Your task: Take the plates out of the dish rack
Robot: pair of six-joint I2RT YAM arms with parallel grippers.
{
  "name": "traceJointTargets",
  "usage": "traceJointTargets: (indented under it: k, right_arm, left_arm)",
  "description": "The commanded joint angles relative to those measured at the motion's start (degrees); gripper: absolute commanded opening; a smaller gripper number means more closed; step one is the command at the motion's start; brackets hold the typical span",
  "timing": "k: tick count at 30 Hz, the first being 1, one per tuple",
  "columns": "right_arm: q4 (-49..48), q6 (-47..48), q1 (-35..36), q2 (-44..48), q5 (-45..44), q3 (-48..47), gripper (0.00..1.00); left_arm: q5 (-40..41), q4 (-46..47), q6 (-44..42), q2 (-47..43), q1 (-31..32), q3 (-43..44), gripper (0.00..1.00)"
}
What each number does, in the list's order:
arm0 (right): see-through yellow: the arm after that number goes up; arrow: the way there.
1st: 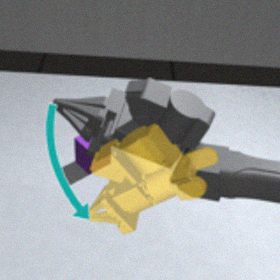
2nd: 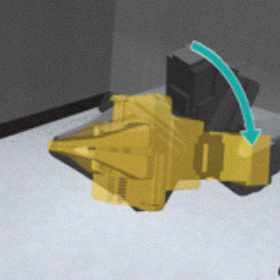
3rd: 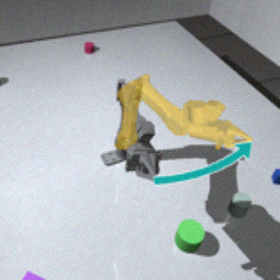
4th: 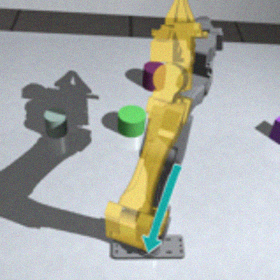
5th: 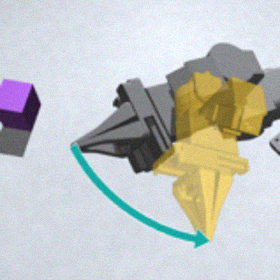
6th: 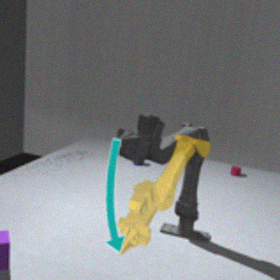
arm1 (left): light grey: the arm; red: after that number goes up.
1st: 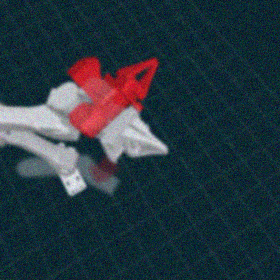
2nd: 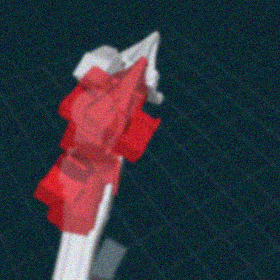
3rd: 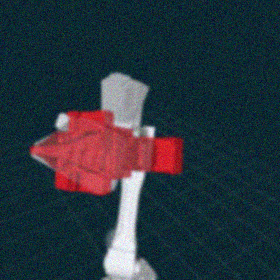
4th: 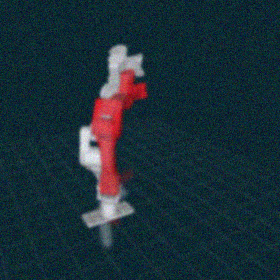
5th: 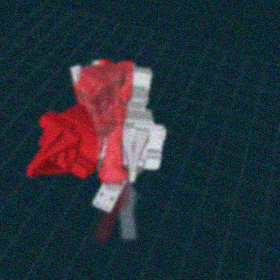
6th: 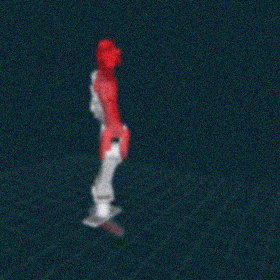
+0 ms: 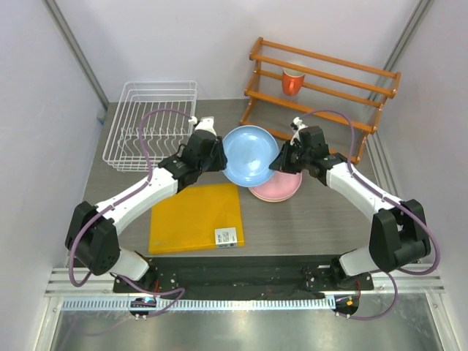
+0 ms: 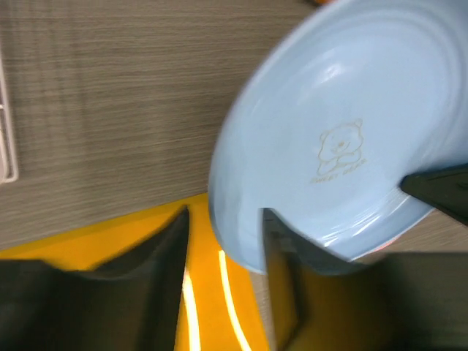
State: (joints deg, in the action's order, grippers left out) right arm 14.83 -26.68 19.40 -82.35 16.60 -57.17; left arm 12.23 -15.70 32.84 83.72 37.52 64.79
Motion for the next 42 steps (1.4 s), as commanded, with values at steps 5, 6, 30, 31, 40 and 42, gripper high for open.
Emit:
traceJointTargets:
  k: [5, 6, 30, 31, 40, 42]
  right_arm:
    - [6.0, 1.0, -2.5, 8.2, -9.2, 1.1, 0.01]
    - [6.8, 1.3, -3.0, 8.7, -9.5, 1.2, 0.01]
    - [11.8, 1.4, -7.3, 5.2, -7.6, 5.0, 0.04]
    - [11.4, 1.4, -7.5, 4.7, -7.4, 4.4, 0.04]
    - [8.6, 2.3, -8.2, -2.0, -6.9, 0.2, 0.04]
    - [8.2, 2.2, -8.4, -2.9, -6.8, -0.3, 0.04]
  left_arm:
    - [7.8, 2.2, 0.0, -4.0, 0.8, -0.2, 0.99]
    - [9.5, 1.8, -0.1, -4.4, 0.7, -0.5, 0.99]
    - [27.3, 0.1, -7.9, -9.1, 0.7, -4.5, 0.99]
    - [27.2, -0.1, -8.0, -9.0, 0.7, -4.4, 1.0]
    - [26.6, 0.0, -7.7, -8.3, 0.7, -4.2, 1.0]
    - [26.6, -0.1, -8.0, -7.9, 0.7, -4.2, 0.99]
